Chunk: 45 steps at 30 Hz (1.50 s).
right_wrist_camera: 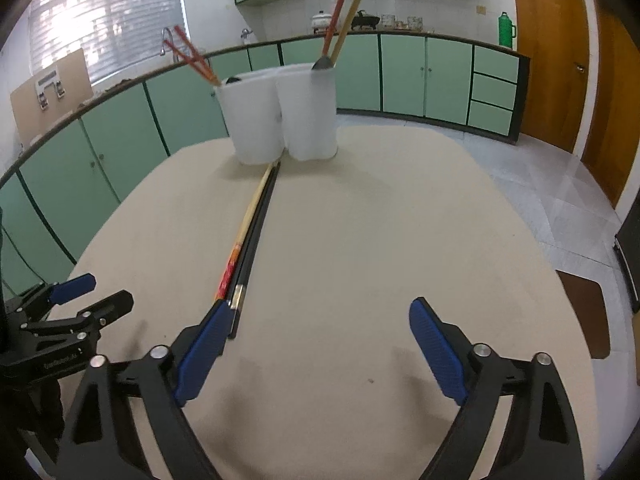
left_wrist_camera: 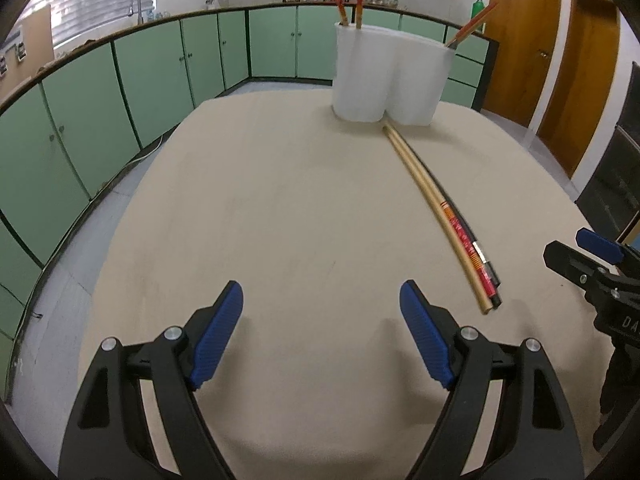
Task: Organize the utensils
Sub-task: 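Move both open tools back down to the remaining chopsticks on the mat, then grasp a black chopstick with the right tool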
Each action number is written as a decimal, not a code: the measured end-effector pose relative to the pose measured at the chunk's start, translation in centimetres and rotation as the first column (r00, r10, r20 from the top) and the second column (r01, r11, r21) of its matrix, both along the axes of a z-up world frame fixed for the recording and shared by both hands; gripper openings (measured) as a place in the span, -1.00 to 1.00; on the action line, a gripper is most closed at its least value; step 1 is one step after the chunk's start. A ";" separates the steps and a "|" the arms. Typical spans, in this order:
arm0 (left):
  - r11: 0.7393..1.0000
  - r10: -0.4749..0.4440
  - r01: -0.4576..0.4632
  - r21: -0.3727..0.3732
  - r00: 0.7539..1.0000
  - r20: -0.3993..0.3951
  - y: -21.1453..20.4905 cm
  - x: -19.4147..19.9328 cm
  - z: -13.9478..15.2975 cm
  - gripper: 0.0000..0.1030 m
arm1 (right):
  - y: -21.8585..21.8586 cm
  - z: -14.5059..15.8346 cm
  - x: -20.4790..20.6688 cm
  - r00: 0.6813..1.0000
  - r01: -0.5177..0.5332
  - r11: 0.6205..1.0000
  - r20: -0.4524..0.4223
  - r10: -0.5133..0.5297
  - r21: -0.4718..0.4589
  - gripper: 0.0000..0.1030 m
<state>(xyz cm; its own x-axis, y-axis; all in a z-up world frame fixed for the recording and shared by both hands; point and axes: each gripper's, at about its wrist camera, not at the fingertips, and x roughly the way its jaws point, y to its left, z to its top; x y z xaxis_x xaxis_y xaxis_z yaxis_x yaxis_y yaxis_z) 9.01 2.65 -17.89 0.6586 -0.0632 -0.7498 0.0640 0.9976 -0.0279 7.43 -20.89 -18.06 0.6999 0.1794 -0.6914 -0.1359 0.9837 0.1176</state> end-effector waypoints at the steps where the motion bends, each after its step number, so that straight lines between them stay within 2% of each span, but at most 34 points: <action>1: 1.000 0.002 -0.002 -0.001 1.000 -0.003 0.0 0.0 -0.1 0.53 | 0.2 -0.2 0.0 1.000 -0.005 1.000 -0.009 0.005 0.001 0.56; 7: 1.000 0.013 -0.014 -0.009 1.000 -0.024 0.4 0.1 -0.4 0.54 | 2.1 -1.1 -0.1 0.997 -0.061 0.998 -0.049 0.060 -0.013 0.29; 9: 1.000 0.018 -0.018 -0.011 1.000 -0.025 0.6 0.2 -0.3 0.54 | 2.7 -1.2 0.0 0.995 -0.078 0.997 -0.059 0.076 -0.022 0.25; 16: 1.000 0.017 -0.018 -0.010 0.999 -0.030 0.4 0.4 -0.5 0.55 | 3.8 -1.8 0.9 0.991 -0.105 0.994 -0.091 0.100 -0.043 0.23; 22: 1.000 0.019 -0.020 -0.017 0.999 -0.033 0.5 0.2 -0.6 0.58 | 2.0 -1.8 1.0 0.995 -0.023 0.997 -0.099 0.015 -0.078 0.16; 24: 1.000 0.022 -0.022 -0.020 0.999 -0.036 0.5 0.2 -0.7 0.58 | 1.3 -1.7 0.7 0.995 -0.015 0.998 -0.095 0.009 -0.061 0.15; 27: 0.999 0.025 -0.026 -0.022 0.999 -0.042 0.3 0.5 -0.8 0.58 | 0.9 -1.5 0.4 0.995 -0.029 0.999 -0.094 0.027 -0.018 0.15; 33: 0.999 0.030 -0.031 -0.025 0.999 -0.038 0.3 0.7 -0.8 0.59 | 3.4 -1.8 0.3 0.991 -0.095 0.992 -0.099 0.086 -0.087 0.15; 37: 0.999 0.034 -0.035 -0.029 0.999 -0.043 0.4 0.8 -0.9 0.60 | 4.4 -1.6 0.2 0.988 -0.124 0.990 -0.097 0.117 -0.069 0.15; 40: 0.999 0.036 -0.037 -0.033 0.998 -0.042 0.5 0.8 -0.9 0.60 | 4.1 -1.7 0.3 0.990 -0.108 0.992 -0.098 0.101 -0.064 0.14; 42: 0.999 0.036 -0.038 -0.034 0.998 -0.042 0.4 0.8 -1.0 0.60 | 3.8 -1.6 0.6 0.990 -0.101 0.994 -0.099 0.096 -0.050 0.10; 45: 0.999 0.036 -0.038 -0.032 0.998 -0.045 0.4 0.8 -1.1 0.60 | 4.1 -1.6 1.0 0.990 -0.101 0.994 -0.102 0.095 -0.052 -0.12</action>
